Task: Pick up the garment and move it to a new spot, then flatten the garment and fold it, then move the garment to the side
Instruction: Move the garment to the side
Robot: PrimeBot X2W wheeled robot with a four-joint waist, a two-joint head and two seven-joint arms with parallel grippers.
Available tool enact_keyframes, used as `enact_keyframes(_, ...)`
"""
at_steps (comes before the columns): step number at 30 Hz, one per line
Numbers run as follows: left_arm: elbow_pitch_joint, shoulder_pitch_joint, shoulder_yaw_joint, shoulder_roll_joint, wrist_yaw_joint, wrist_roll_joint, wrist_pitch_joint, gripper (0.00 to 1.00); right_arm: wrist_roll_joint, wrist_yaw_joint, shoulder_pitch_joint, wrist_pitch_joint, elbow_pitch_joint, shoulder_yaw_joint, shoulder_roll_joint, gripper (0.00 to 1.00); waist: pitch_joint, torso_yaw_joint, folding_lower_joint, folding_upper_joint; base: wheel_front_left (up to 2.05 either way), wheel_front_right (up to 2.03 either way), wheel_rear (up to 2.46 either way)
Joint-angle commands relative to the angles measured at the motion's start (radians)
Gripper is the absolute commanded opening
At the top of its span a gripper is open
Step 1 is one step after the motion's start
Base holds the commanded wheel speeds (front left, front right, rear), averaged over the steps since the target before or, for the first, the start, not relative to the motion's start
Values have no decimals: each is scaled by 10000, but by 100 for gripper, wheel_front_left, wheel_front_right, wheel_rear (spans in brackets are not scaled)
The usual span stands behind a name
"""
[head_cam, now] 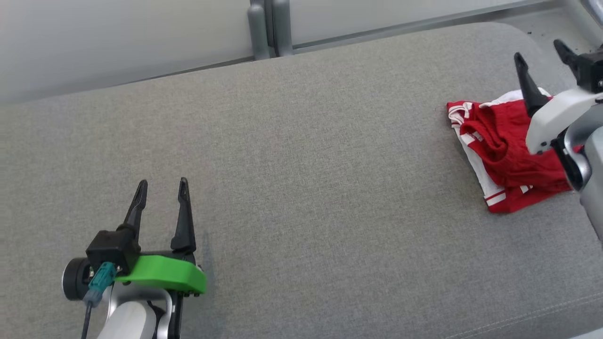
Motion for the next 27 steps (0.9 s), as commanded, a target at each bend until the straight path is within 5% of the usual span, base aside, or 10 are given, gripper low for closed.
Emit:
enact_keyframes(1,55,244,98,34,87,-100,-84,100,113,-3,357,-79,-134,-52,105,100,-651,180,1,108,0,0,0)
enact_keyframes(11,310,1432,690,113,251,-711,-237,100,-250,-3,2759,-209,-1651,-1287,1416,100,-1742,677,1,108,0,0,0)
enact_keyframes(27,387,2055,731,-76,5,-1175,-305,100,-2821,-3,6554,808,-5606,-3666,4179,100,-1794,1380,1,108,0,0,0)
